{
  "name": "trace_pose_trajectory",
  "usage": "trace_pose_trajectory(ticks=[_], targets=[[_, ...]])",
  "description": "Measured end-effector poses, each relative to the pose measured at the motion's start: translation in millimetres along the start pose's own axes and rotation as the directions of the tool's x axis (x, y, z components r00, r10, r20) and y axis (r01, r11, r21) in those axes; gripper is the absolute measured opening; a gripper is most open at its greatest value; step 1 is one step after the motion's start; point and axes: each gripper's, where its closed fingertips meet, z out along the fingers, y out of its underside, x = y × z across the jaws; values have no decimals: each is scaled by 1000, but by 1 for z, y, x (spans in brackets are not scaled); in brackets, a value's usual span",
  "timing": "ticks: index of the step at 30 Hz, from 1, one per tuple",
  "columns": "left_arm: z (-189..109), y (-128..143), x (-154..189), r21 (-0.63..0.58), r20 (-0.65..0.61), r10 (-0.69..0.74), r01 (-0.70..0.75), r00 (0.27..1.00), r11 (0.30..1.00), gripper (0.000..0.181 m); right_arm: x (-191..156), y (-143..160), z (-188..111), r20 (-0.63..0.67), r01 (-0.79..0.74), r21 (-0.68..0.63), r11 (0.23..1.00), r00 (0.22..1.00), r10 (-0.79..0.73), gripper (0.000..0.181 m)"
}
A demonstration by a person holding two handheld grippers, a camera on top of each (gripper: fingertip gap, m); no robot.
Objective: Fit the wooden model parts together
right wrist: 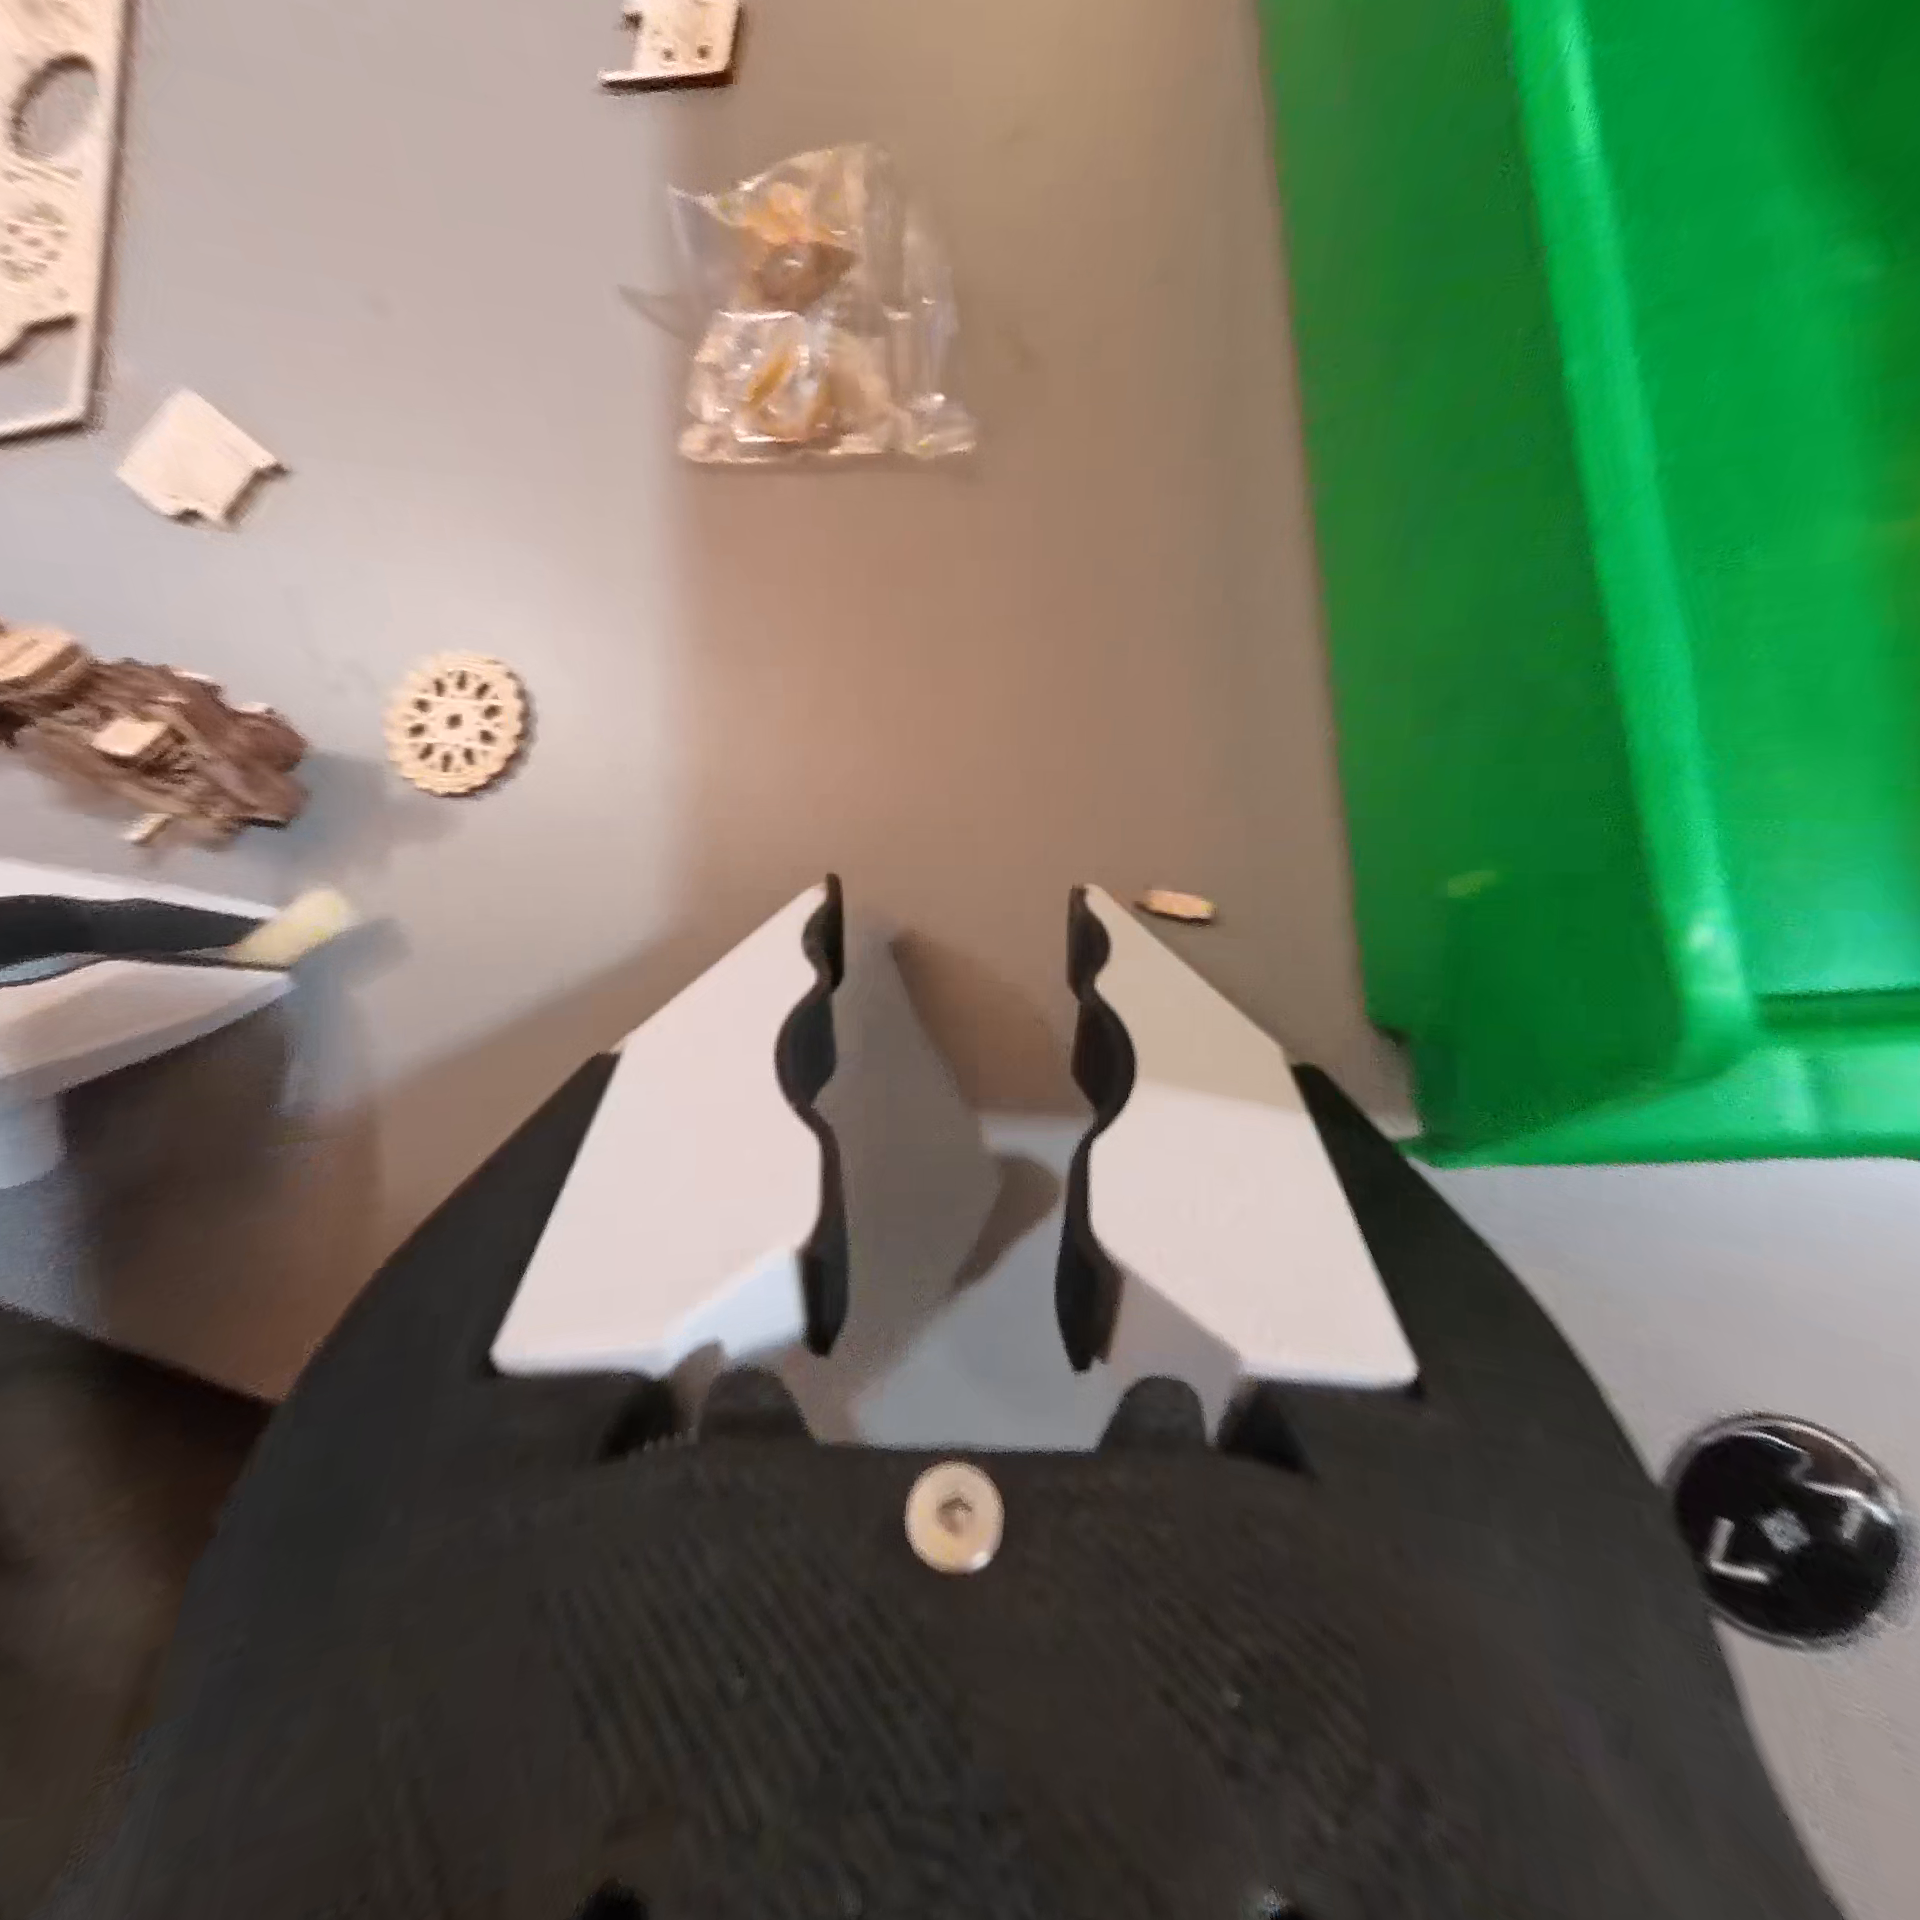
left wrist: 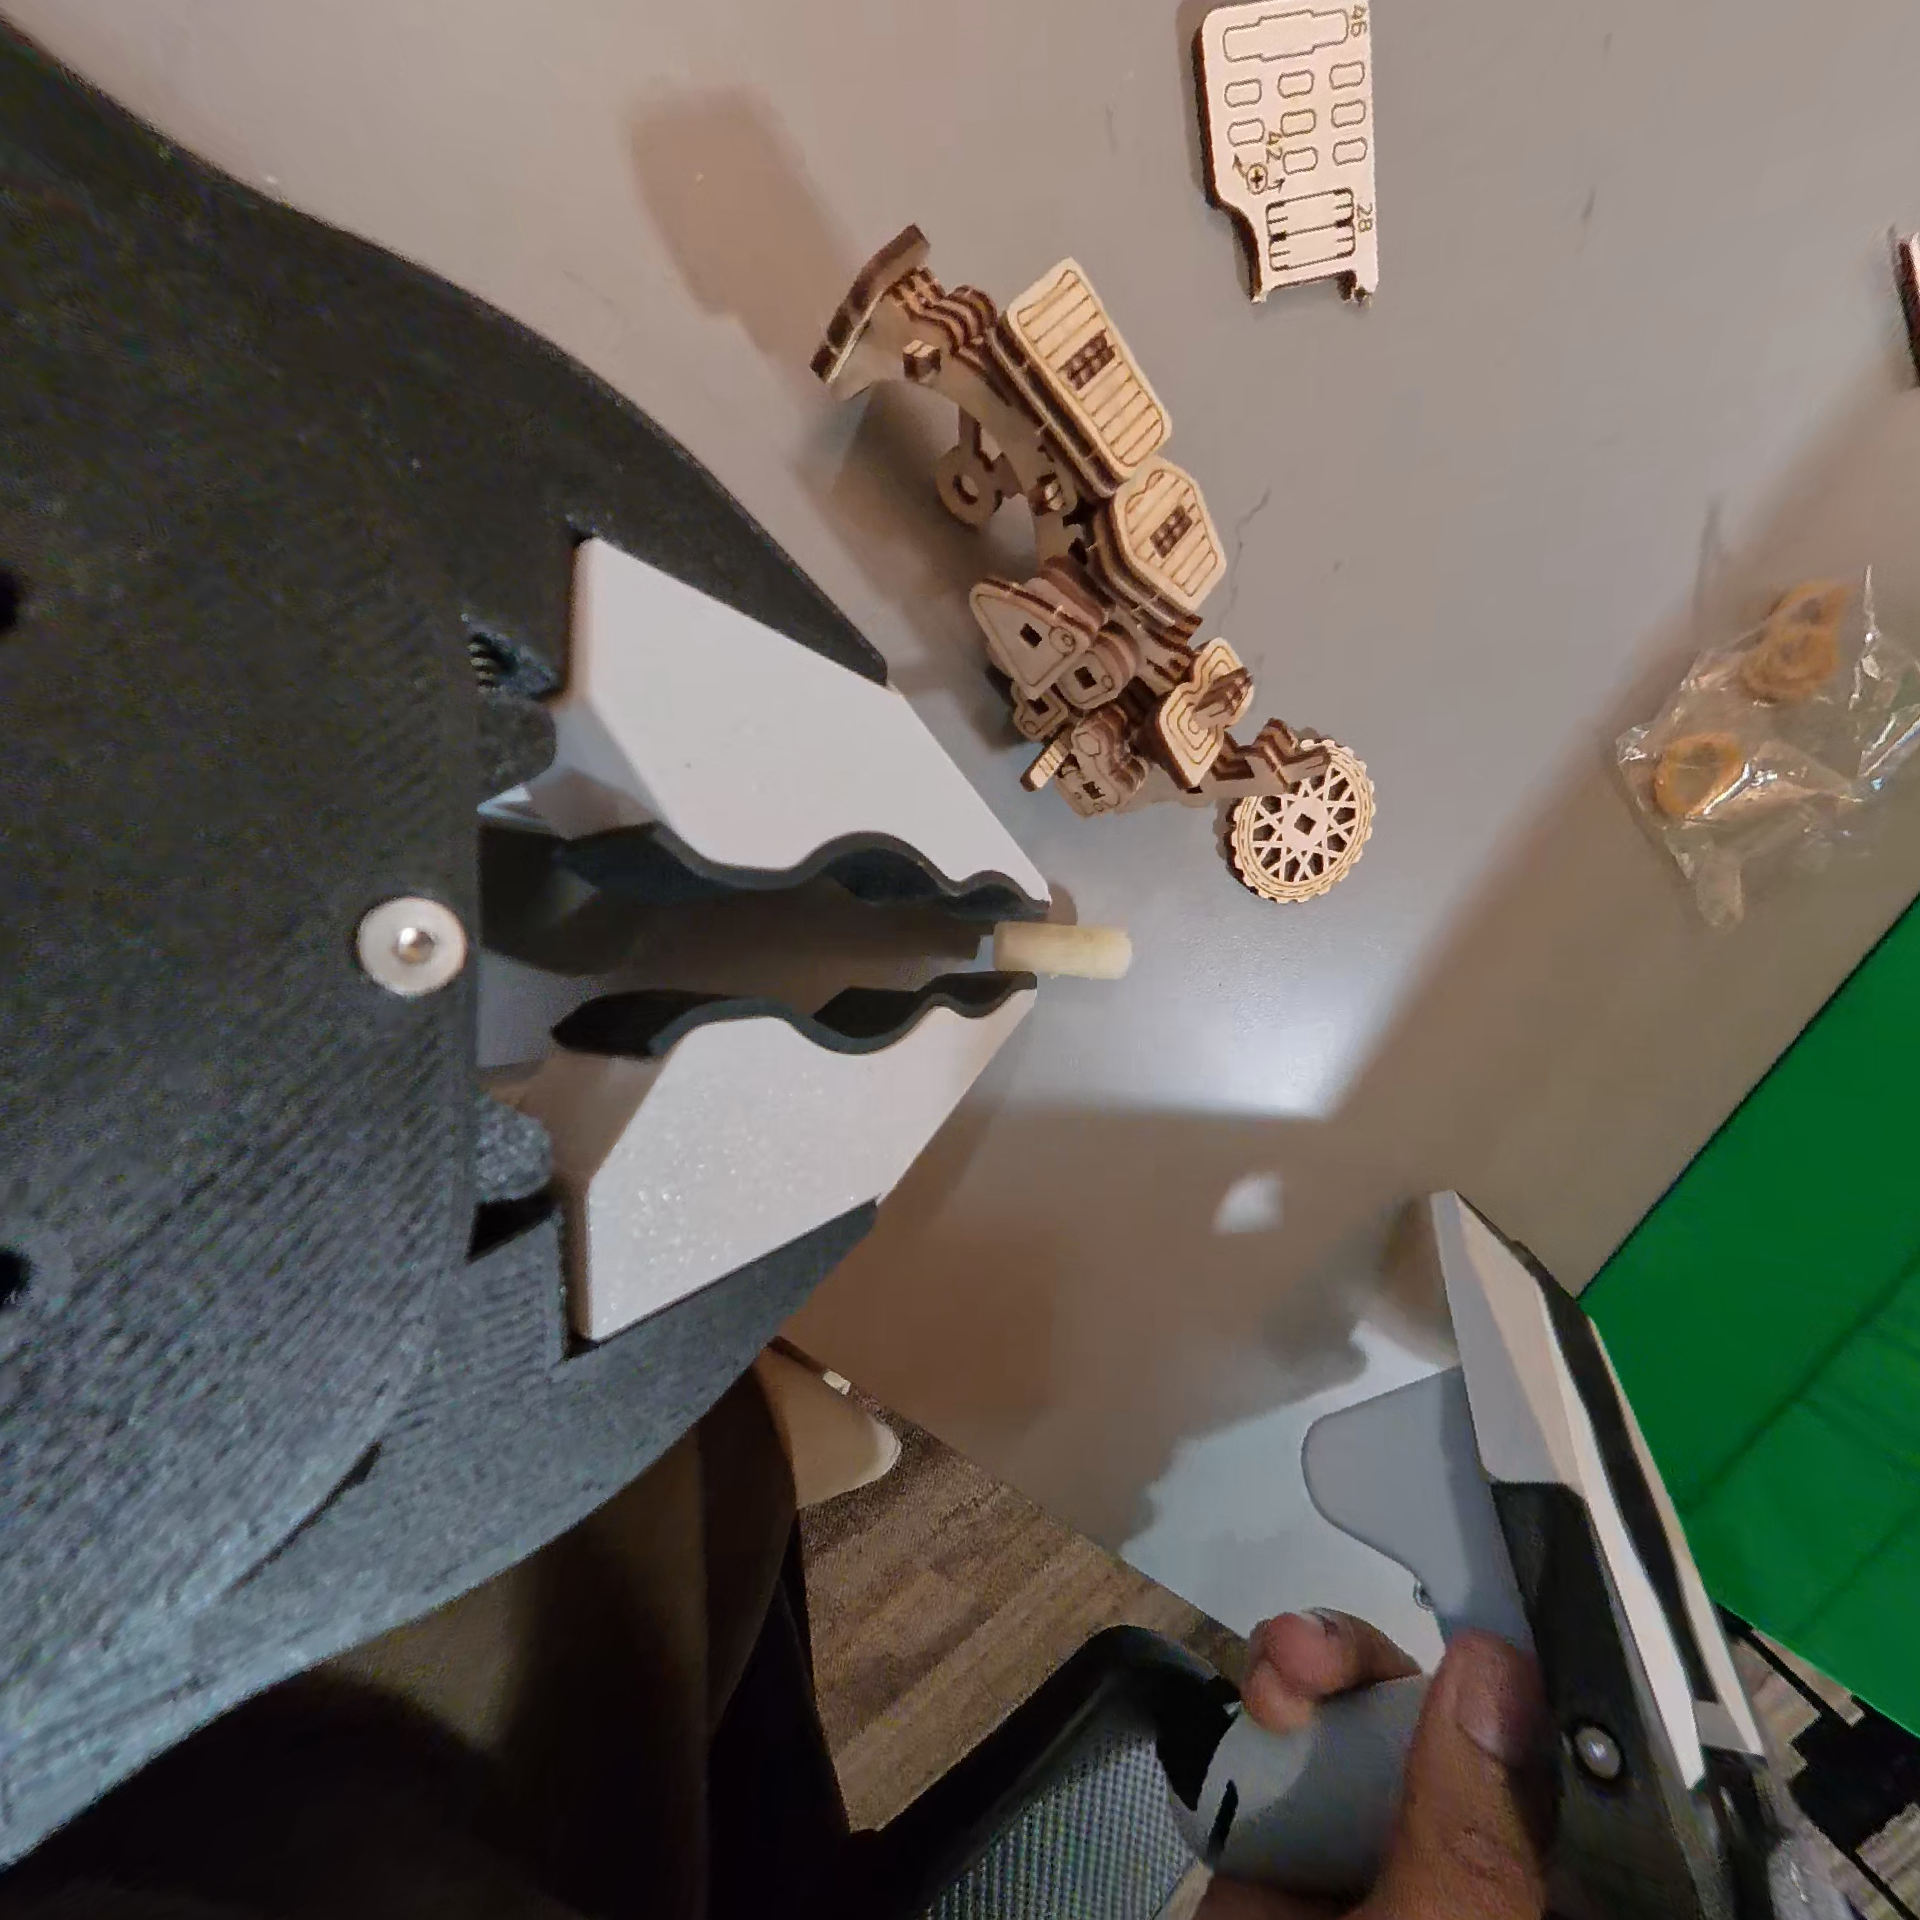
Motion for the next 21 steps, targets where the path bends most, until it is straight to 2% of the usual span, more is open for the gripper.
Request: trace_pose_trajectory(ticks=[1, 6, 10, 12, 18, 19, 21], targets=[[0, 0, 0, 1, -1, -1, 1, 1000, 1000, 9, -1, 1, 0, 6, -2, -4, 1000, 1000, 2, 44], [0, 0, 1, -2, -4, 7, -7, 1000, 1000, 9, 12, 4, 1, -149, 101, -29, 994, 983, -104, 54], [0, 0, 2, 0, -6, 13, -13, 1000, 1000, 9, 18, -1, 0, -200, 124, -13, 992, 972, -124, 56], [0, 0, 2, 1, -7, 13, -13, 1000, 1000, 9, 20, -1, 1, -197, 110, -13, 994, 974, -110, 63], [-1, 1, 3, 2, -7, 17, -17, 1000, 1000, 9, 9, 2, 4, -86, 47, -22, 999, 995, -49, 64], [-1, 1, 2, 3, -7, 16, -16, 1000, 1000, 9, -2, 2, 3, -28, 34, -16, 999, 999, -34, 63], [-1, 1, 2, 1, -10, 12, -12, 1000, 1000, 9, -39, 4, 2, 166, -6, -14, 1000, 986, 8, 59]])
